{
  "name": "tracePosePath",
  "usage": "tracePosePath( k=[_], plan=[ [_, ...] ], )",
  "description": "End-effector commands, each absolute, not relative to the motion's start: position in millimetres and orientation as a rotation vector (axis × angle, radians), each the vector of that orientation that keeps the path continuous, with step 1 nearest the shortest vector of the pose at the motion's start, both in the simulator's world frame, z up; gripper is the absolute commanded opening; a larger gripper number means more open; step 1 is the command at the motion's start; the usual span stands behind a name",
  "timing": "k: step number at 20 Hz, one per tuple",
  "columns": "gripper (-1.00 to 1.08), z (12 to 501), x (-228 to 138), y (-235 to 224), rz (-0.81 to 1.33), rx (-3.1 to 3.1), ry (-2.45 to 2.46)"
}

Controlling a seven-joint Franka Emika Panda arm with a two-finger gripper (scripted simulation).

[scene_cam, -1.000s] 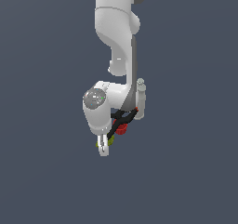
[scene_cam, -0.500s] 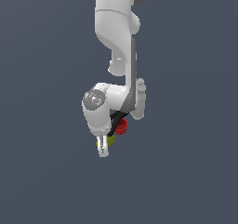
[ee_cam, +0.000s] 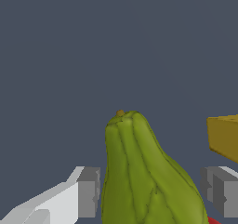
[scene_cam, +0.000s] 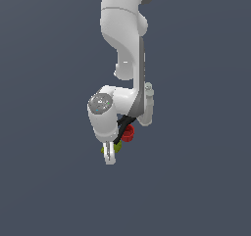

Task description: Pick up a designated object from a clutter of objects.

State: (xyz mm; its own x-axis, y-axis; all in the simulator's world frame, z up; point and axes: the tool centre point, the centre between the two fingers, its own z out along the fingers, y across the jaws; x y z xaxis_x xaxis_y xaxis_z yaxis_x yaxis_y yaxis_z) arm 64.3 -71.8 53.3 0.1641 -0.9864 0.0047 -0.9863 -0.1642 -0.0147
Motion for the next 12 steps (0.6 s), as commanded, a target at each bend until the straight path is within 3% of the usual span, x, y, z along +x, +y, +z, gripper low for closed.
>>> tracePosePath(
  k=[1,12],
  plan=[
    [-1.00,60.7,63.8,-67.2,-0.023,-2.390,2.024],
    [-1.00,127.2,47.6,-21.5,-0.018,-2.392,2.025]
  ],
)
